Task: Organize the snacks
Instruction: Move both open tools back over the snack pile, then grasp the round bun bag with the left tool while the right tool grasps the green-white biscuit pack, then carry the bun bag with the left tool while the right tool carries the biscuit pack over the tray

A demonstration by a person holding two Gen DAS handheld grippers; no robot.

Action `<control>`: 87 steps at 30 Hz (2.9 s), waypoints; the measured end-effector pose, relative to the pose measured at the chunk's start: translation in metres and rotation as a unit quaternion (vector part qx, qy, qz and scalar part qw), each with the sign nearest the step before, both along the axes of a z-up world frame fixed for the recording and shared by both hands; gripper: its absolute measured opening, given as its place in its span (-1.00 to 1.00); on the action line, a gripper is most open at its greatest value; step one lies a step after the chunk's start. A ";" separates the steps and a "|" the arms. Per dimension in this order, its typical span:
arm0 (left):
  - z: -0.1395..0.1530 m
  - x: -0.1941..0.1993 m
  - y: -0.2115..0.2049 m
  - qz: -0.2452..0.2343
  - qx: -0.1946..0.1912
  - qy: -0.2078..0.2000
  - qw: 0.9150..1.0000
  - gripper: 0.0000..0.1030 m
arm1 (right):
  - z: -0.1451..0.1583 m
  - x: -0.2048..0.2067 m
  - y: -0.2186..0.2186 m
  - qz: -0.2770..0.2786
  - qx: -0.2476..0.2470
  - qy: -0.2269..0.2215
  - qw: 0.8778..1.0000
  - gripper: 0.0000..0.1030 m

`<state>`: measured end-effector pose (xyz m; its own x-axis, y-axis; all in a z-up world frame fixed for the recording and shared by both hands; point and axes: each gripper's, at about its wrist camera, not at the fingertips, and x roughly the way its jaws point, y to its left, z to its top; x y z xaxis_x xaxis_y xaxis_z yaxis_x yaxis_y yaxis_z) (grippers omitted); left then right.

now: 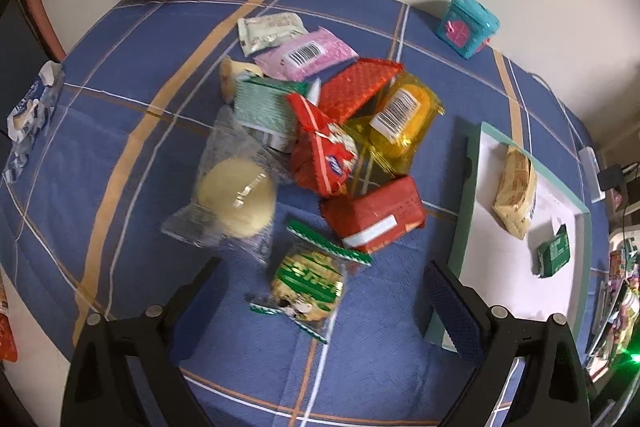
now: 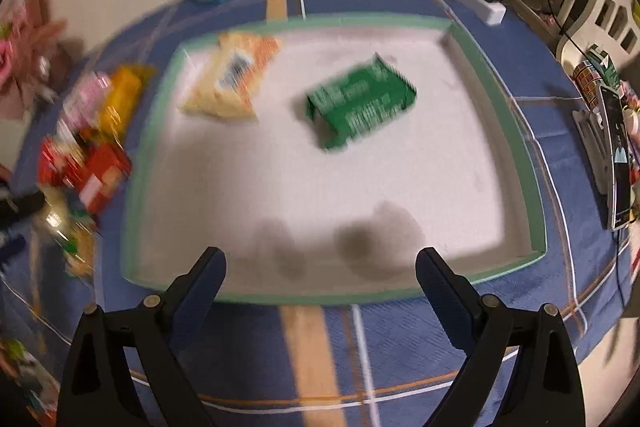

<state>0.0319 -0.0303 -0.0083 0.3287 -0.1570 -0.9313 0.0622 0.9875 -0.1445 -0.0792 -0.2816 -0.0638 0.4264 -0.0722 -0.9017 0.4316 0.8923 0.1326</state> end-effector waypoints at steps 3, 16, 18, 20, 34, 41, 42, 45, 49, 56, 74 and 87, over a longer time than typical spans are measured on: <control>0.006 0.006 0.018 0.020 -0.004 -0.009 1.000 0.93 | 0.022 0.005 0.013 0.006 -0.003 -0.043 0.999 0.86; -0.010 0.033 0.113 0.125 -0.011 0.012 0.992 0.93 | 0.018 0.051 0.129 0.094 0.045 -0.039 0.994 0.86; -0.013 0.037 0.119 0.127 -0.010 0.014 0.992 0.93 | 0.015 0.058 0.148 0.109 0.043 -0.034 0.993 0.86; -0.015 0.038 0.122 0.126 -0.010 0.017 0.992 0.93 | 0.013 0.063 0.163 0.123 0.040 -0.030 0.991 0.86; -0.027 0.049 0.123 0.104 -0.005 0.030 0.994 0.93 | -0.038 0.095 0.212 0.155 0.014 0.035 0.987 0.86; -0.027 0.053 0.109 0.074 -0.016 0.027 0.997 0.93 | -0.043 0.098 0.214 0.155 -0.022 0.049 0.986 0.86; -0.027 0.053 0.105 0.070 -0.017 0.026 0.997 0.93 | -0.042 0.098 0.210 0.150 -0.024 0.051 0.987 0.86; -0.029 0.056 0.093 0.052 -0.018 0.027 0.998 0.93 | -0.042 0.094 0.198 0.139 -0.027 0.057 0.988 0.79; -0.035 0.058 0.078 0.032 -0.016 0.028 0.999 0.92 | -0.040 0.091 0.189 0.140 -0.023 0.064 0.988 0.44; -0.046 0.061 0.063 0.013 -0.009 0.035 0.999 0.65 | -0.036 0.077 0.186 0.154 -0.017 0.076 0.985 0.03; -0.014 0.054 0.079 0.037 -0.024 0.001 0.999 0.11 | 0.025 0.044 0.167 0.155 0.008 0.028 0.988 -0.02; 0.029 0.036 0.056 0.031 -0.047 -0.043 0.997 0.11 | 0.058 0.031 0.086 0.060 -0.026 0.011 0.998 -0.02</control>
